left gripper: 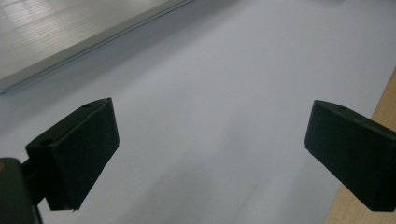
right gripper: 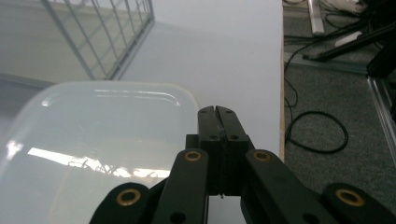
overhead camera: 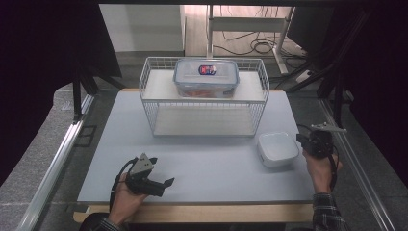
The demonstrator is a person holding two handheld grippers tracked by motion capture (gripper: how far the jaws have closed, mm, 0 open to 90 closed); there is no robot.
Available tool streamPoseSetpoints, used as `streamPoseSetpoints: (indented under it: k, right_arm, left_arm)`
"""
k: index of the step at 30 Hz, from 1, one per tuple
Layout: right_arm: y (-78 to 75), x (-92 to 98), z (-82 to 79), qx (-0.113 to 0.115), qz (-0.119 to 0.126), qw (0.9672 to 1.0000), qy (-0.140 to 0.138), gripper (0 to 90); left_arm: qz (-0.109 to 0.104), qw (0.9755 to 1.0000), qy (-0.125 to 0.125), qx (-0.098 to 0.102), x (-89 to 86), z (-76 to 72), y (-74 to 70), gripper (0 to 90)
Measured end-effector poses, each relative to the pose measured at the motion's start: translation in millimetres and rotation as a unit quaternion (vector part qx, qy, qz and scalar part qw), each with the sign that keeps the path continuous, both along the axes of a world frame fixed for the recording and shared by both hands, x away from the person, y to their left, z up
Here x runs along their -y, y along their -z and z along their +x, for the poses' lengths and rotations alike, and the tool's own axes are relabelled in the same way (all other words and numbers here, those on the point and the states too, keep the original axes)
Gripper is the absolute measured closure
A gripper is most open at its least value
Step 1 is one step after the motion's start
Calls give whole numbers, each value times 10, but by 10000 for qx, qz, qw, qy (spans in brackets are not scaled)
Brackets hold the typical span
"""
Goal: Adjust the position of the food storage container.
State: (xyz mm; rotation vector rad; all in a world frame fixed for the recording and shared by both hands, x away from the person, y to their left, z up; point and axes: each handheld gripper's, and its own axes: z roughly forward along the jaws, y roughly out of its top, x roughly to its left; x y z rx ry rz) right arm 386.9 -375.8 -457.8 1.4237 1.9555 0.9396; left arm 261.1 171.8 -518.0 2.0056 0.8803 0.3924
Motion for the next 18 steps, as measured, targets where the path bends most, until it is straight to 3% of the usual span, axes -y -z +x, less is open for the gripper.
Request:
streamPoseSetpoints:
  k: [9,18]
  right_arm:
    - [148,-16,110,-258,-78,9996,-128,899]
    - [149,-271,69,-348,-167,9978,-536,899]
  left_arm:
    - [-80,10000,16,-57,-9,9,7,29]
    - [-30,10000,52,-47,1,2,5,30]
